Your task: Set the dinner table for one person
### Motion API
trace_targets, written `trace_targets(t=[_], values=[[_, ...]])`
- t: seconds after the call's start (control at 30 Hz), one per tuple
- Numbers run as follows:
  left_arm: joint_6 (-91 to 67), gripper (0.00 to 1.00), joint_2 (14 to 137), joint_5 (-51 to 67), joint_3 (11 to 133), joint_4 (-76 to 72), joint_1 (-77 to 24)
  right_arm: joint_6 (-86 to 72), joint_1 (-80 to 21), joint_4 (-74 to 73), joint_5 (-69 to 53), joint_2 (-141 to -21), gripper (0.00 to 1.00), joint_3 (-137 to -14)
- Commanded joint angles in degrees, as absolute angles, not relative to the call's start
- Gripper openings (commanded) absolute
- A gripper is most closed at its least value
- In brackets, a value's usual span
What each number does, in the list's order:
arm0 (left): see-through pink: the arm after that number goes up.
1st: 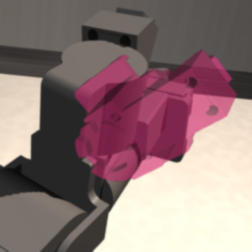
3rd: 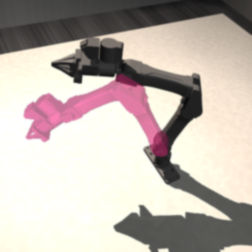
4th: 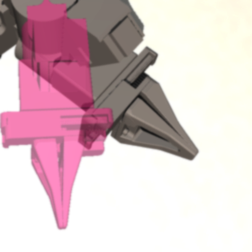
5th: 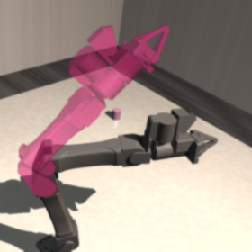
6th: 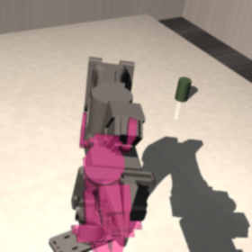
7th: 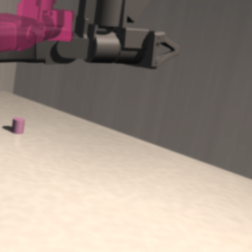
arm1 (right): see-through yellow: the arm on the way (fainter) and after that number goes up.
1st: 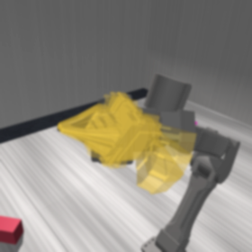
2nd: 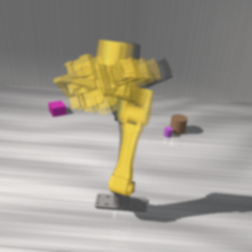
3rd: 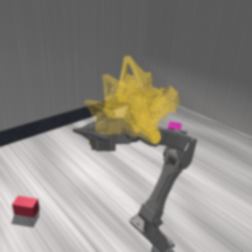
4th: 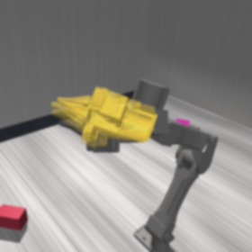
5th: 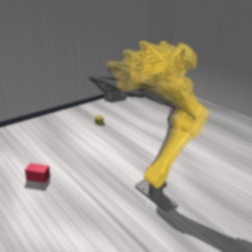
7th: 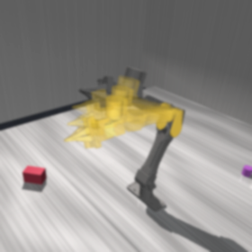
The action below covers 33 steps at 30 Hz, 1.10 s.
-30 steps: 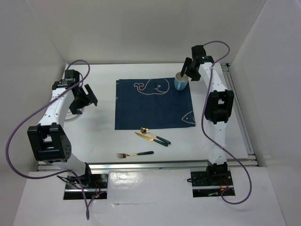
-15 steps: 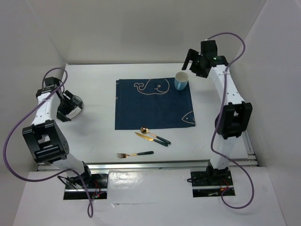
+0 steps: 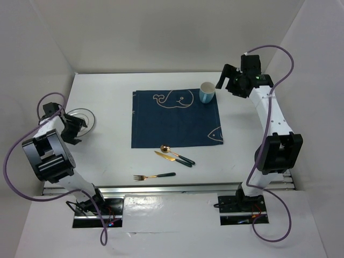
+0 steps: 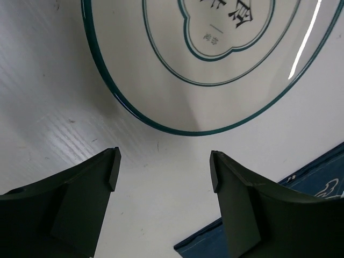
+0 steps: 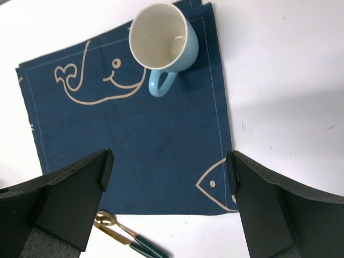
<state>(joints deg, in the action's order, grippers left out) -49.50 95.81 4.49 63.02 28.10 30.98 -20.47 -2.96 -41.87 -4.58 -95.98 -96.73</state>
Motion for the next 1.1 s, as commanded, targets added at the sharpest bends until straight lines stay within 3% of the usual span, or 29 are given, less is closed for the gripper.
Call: trace_targets(t=[0.0, 0.33, 0.43, 0.73, 1.07], values=[[-54.3, 0.84, 95.5, 7.7, 58.1, 19.1, 31.6, -19.2, -2.9, -42.5, -4.1, -92.0, 0.99, -94.9], [-60.6, 0.86, 92.7, 3.6, 48.3, 4.9, 31.6, -19.2, -2.9, -44.6, -5.3, -93.2, 0.99, -94.8], [-61.3, 0.81, 93.3, 2.9, 47.8, 2.6, 31.6, -19.2, -2.9, -45.2, -5.3, -93.3, 0.99, -95.4], [-61.8, 0.68, 96.8, 1.3, 50.4, 3.3, 30.0, -19.2, -2.9, -45.2, -5.8, -94.9, 0.99, -94.8], [-58.2, 0.64, 103.6, 2.8, 56.8, 5.3, 23.5, -19.2, -4.0, -45.2, -4.7, -96.1, 0.99, -95.9]])
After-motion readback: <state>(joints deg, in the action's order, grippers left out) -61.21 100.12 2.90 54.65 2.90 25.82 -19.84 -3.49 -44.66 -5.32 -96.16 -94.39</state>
